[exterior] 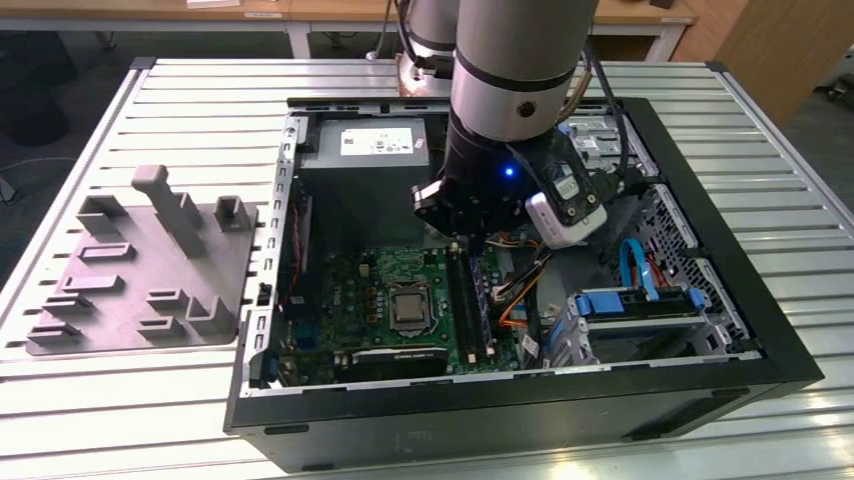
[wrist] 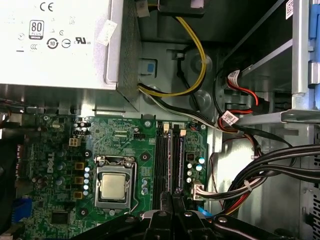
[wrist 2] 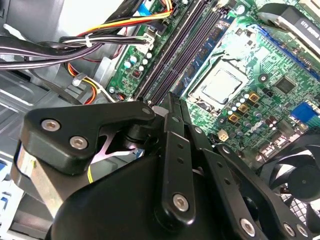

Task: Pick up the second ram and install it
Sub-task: 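Insert the second ram into the second slot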

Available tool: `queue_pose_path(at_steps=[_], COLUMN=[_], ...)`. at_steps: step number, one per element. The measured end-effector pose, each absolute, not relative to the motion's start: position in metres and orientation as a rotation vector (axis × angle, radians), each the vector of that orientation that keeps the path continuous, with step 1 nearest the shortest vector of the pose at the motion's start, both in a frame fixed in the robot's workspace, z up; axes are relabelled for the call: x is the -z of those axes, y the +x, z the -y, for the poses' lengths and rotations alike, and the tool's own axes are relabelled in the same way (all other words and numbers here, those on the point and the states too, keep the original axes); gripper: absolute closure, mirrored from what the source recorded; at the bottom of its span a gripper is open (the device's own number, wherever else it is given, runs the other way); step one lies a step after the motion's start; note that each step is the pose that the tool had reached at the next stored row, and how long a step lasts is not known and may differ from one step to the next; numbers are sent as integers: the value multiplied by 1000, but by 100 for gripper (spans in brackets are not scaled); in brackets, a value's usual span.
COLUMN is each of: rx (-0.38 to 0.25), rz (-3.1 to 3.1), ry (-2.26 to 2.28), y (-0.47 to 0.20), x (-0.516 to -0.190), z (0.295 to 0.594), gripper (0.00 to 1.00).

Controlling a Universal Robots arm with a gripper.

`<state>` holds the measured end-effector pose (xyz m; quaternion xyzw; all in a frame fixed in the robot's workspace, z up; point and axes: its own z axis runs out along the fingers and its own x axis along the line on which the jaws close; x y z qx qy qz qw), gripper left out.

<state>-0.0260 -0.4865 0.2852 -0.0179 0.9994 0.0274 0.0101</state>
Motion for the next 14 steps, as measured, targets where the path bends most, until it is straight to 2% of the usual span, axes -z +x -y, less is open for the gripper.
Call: queue_pose_path(at_steps=[14], rx=[-85], rz=[-3119], ry=[-9], y=[-26], x=[-278], z=[487], gripper=[88])
